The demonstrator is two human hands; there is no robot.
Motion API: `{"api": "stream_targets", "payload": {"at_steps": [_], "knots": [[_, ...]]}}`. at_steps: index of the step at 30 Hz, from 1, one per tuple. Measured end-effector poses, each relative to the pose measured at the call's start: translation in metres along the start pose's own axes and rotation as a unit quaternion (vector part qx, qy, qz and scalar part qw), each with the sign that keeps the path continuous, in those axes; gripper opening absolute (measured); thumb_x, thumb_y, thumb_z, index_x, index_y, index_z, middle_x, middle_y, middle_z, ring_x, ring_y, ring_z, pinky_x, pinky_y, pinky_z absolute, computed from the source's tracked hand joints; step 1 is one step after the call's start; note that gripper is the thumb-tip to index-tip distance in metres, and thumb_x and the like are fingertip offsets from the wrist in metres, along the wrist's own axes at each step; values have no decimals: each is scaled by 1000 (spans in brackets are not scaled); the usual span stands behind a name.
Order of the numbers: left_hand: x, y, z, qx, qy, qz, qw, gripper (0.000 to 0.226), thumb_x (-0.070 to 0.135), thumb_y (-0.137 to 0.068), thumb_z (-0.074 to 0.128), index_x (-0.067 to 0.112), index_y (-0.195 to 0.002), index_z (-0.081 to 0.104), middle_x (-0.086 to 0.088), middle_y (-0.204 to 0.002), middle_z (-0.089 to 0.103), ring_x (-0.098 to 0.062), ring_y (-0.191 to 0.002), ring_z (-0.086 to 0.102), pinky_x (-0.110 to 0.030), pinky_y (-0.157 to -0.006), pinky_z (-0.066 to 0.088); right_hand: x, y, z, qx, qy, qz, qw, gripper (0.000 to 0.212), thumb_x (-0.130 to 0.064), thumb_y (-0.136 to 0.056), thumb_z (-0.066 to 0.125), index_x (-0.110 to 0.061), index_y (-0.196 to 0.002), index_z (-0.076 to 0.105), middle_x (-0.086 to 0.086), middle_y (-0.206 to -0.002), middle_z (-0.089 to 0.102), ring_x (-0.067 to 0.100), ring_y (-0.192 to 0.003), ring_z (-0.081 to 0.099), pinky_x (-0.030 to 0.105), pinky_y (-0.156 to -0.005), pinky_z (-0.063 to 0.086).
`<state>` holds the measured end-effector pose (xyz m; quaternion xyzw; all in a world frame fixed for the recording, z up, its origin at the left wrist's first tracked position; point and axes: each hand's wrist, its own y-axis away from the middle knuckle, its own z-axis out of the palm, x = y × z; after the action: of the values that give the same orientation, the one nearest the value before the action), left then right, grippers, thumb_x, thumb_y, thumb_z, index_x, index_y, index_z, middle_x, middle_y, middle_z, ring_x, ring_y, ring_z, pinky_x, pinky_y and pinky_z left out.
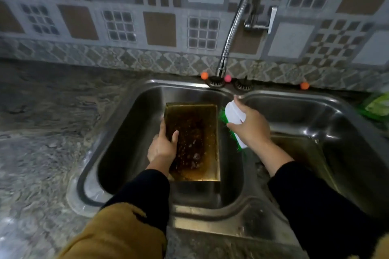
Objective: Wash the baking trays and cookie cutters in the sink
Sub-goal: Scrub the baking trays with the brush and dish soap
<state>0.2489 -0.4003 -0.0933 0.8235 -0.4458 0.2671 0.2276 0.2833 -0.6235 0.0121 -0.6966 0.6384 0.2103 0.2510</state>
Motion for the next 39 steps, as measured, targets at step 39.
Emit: {"api": "stream_targets", "payload": {"at_steps": [39], "knots": [[210, 109, 151, -146, -3, 203, 968, 49, 22, -96, 46, 25, -144, 36, -11, -135, 51, -31, -119, 53, -40, -98, 45, 151, 20, -123, 14, -5, 30, 999, 74, -26, -85, 70, -36, -147, 31, -6, -150, 39, 17, -135, 38, 26, -102, 35]]}}
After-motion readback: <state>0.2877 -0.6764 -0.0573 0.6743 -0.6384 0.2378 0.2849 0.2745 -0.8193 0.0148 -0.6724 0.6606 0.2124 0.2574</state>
